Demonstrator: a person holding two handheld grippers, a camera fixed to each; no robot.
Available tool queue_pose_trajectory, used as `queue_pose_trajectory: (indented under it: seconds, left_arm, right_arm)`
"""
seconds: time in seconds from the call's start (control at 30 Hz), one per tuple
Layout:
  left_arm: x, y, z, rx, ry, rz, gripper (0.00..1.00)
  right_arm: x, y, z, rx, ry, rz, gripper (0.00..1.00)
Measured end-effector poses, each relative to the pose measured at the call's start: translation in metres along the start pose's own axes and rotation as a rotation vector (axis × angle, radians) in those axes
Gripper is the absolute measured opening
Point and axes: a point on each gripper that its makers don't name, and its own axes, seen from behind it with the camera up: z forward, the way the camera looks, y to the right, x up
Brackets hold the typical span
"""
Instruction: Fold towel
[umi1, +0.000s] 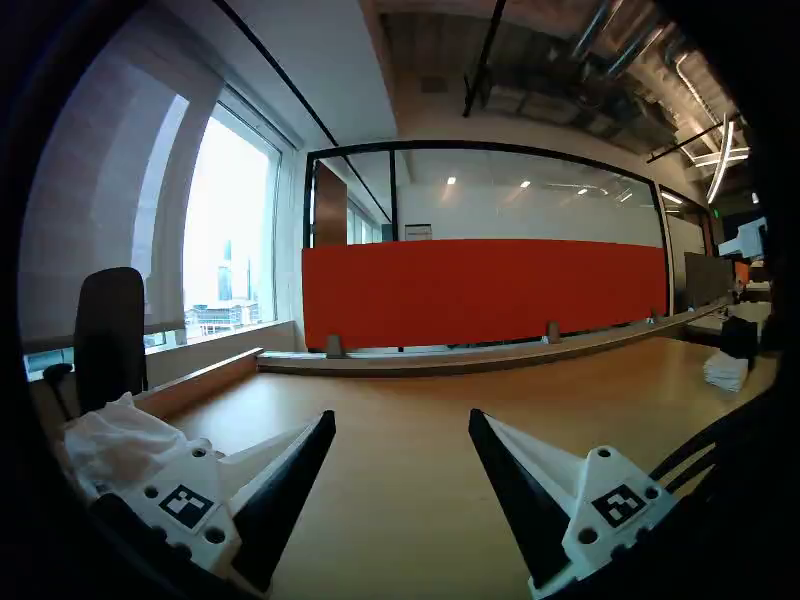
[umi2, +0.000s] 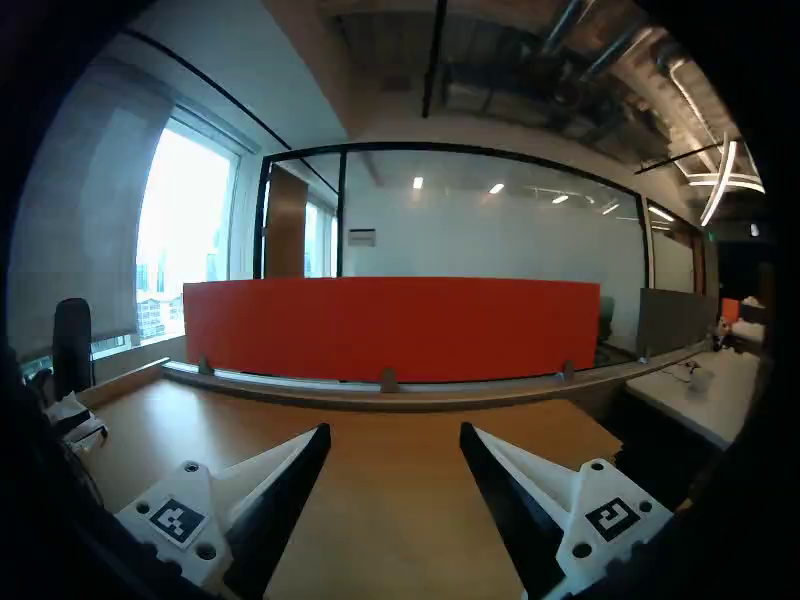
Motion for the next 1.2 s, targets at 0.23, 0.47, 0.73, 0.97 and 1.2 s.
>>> queue_pose_trajectory:
  seconds: [0.23,0.47,0.73,0.97,1.2]
  left_arm:
    - [-0.003,0.006,0.001,-0.008,0.011,0.010,0.99]
    - [-0.006,0.009,0.002,-0.009,0.012,0.012,0.99]
    - [-0.006,0.015,0.003,-0.017,0.015,0.018,0.99]
    - [-0.014,0.016,0.004,-0.018,0.010,0.012,0.99]
    - [-0.018,0.014,0.006,-0.015,0.004,-0.006,0.99]
  right_arm:
    - [-0.005,-0.001,0.000,0.000,0.001,-0.006,1.00]
    - [-0.010,-0.002,0.001,0.003,-0.001,-0.009,1.00]
    - [-0.015,-0.002,0.000,0.003,-0.006,-0.009,1.00]
    - [-0.015,-0.001,-0.001,0.002,-0.004,-0.012,1.00]
    - [-0.014,0.000,-0.002,-0.002,-0.004,-0.012,1.00]
